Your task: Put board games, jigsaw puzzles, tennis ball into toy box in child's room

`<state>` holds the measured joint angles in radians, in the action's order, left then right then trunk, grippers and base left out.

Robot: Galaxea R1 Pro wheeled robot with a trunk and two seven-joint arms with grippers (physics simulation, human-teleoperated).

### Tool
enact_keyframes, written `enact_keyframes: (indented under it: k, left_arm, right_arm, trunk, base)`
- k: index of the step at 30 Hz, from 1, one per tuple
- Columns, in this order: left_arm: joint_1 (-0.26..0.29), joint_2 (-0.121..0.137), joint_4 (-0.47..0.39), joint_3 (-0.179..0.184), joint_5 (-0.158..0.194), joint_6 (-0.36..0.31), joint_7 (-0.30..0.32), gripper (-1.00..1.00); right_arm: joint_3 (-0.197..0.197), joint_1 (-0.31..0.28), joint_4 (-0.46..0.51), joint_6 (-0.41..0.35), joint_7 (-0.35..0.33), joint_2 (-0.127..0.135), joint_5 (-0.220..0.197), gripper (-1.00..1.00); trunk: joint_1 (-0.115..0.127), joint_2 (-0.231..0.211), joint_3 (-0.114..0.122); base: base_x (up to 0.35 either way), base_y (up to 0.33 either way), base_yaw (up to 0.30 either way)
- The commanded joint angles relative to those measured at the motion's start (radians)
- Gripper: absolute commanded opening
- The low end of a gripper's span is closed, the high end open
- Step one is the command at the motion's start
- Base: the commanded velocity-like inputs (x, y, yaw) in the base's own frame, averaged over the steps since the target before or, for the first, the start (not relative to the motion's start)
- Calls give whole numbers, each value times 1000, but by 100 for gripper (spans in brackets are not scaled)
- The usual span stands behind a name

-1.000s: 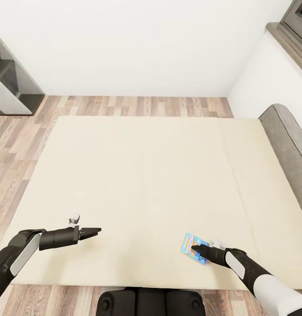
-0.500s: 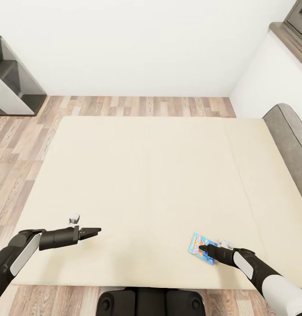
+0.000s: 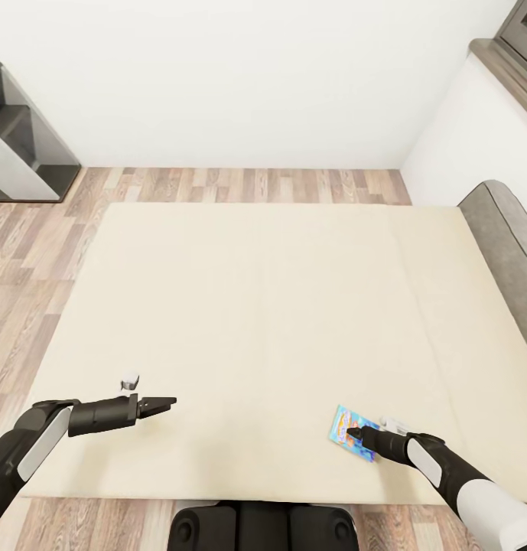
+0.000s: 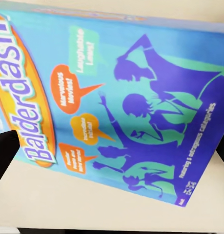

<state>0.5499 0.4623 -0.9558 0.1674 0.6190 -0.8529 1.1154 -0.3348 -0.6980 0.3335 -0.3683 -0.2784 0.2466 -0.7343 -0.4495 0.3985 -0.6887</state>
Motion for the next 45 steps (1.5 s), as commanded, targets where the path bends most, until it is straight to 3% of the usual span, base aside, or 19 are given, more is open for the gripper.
enact_keyframes:
  k: [1,11,45]
  left_arm:
    - [1,1,0,3,6,-6,0,100]
    - [1,1,0,3,6,-6,0,100]
    - [1,1,0,3,6,-6,0,100]
  right_arm:
    - [-4,0,2,-7,-6,-58,-27,100]
    - [-4,0,2,-6,-5,-58,-27,100]
    - [-4,0,2,-2,1,-58,-27,100]
  trunk:
    - [-1,2,-1]
    - [-1,2,-1]
    - [-1,2,10]
  base:
    - [0,-184,0]
    - [0,-200,0]
    - [0,-3,0]
